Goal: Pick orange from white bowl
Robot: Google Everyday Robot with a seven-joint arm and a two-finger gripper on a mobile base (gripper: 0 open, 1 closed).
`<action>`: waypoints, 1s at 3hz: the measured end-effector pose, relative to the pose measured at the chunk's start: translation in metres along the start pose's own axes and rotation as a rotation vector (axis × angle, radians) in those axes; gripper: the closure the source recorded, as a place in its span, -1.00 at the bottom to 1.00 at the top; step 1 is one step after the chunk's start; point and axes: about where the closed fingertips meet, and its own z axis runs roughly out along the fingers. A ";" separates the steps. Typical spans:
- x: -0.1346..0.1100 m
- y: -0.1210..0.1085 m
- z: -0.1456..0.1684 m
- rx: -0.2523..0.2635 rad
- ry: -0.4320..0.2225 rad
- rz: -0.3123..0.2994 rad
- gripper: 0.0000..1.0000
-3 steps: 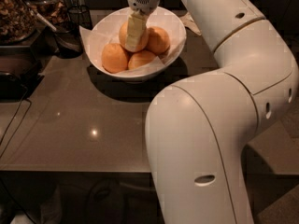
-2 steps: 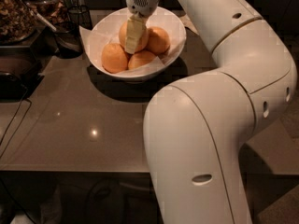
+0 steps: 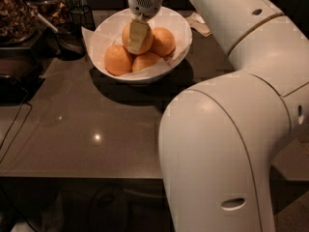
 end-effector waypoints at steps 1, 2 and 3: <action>0.000 0.000 0.000 0.000 -0.001 -0.001 0.87; 0.000 0.000 0.000 0.000 -0.001 -0.001 1.00; -0.008 0.000 -0.011 0.036 -0.034 -0.001 1.00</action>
Offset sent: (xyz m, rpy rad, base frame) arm -0.0003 0.0001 0.0001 0.0003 -0.0004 0.0012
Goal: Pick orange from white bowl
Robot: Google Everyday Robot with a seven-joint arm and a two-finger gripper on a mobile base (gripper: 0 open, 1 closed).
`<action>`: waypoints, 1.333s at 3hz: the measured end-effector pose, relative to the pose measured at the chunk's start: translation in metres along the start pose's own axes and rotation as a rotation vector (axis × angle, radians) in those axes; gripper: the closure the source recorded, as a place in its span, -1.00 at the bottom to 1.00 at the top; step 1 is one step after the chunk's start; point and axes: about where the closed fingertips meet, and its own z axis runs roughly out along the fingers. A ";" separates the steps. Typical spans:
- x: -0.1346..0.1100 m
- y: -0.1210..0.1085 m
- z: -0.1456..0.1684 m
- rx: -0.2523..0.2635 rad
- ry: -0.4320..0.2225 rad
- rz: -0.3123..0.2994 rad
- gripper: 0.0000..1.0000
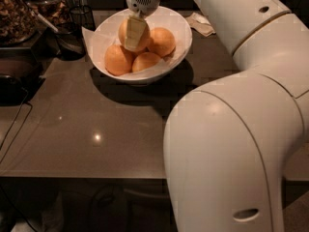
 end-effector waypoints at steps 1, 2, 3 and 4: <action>-0.011 0.010 -0.022 0.034 -0.023 -0.011 1.00; -0.026 0.027 -0.050 0.073 -0.044 -0.041 1.00; -0.029 0.026 -0.050 0.082 -0.055 -0.043 1.00; -0.026 0.042 -0.063 0.084 -0.083 -0.006 1.00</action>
Offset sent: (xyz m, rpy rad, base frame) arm -0.0683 0.0151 0.0756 0.0234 -0.1181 0.0412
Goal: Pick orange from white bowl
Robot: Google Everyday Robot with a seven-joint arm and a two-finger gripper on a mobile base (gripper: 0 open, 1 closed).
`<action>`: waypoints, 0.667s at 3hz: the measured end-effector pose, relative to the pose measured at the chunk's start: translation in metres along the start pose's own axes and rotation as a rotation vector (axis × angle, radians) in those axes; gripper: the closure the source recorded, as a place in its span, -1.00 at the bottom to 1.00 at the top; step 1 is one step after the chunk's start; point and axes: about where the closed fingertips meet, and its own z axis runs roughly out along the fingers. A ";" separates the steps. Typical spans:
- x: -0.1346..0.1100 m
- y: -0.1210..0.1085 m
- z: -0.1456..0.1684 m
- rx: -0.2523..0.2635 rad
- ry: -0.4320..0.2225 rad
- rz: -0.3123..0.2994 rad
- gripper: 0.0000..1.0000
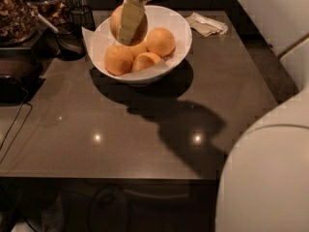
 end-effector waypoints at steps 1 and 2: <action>0.010 0.026 -0.018 0.012 -0.036 0.068 1.00; 0.017 0.056 -0.032 0.027 -0.060 0.094 1.00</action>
Offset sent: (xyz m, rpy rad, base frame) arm -0.1074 -0.0298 0.0078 0.1212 -0.0101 -0.1070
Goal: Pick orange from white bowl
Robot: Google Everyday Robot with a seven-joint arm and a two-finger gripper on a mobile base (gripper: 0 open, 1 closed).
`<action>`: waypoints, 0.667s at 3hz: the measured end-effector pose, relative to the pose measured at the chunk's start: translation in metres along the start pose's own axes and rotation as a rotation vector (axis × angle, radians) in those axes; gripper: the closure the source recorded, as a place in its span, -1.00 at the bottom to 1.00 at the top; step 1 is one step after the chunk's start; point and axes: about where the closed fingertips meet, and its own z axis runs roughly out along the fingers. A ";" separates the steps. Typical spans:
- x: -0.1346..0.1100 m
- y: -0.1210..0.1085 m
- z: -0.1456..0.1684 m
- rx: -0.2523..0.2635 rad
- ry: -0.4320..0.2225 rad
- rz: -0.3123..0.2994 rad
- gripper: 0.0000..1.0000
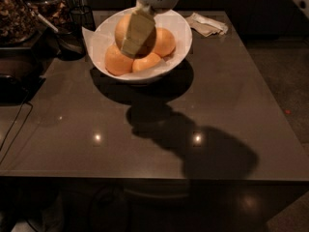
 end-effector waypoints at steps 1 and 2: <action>0.002 0.004 0.003 -0.005 0.009 -0.007 1.00; 0.002 0.004 0.003 -0.005 0.009 -0.007 1.00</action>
Offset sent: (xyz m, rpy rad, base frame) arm -0.0657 -0.0170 -0.0018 0.0058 0.0400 -0.0690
